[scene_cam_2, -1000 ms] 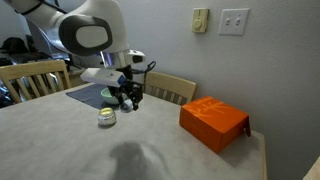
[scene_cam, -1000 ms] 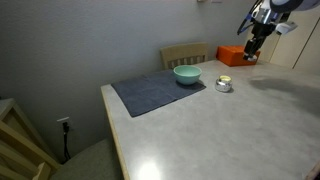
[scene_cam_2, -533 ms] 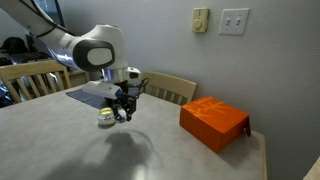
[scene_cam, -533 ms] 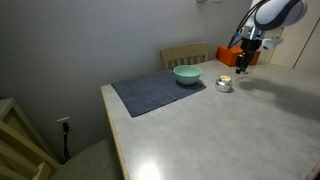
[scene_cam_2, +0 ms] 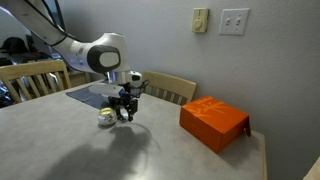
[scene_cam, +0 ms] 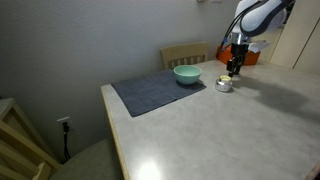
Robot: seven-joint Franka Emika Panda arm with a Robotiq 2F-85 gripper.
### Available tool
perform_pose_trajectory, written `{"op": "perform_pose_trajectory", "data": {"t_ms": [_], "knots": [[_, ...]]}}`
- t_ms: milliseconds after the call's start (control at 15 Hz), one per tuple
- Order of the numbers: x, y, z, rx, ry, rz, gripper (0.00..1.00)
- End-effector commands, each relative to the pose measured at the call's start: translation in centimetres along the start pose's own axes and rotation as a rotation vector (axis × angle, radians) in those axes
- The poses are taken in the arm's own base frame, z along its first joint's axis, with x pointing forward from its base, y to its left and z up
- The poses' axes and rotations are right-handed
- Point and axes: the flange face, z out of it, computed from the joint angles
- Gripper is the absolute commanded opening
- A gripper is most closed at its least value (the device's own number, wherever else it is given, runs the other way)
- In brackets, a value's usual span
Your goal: Pick up the lid and put it on the table
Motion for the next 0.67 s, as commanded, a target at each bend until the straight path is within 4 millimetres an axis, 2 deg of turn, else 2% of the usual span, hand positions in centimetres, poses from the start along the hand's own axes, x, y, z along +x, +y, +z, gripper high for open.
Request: {"op": "perform_pose_trajectory", "data": {"t_ms": [0, 267, 600], "knots": [[1.1, 1.8, 0.6, -0.004, 0.0, 0.015, 0.44], [2.0, 2.7, 1.6, 0.028, 0.002, -0.001, 0.44], [3.4, 2.9, 2.8, 0.029, -0.028, -0.016, 0.44]]}}
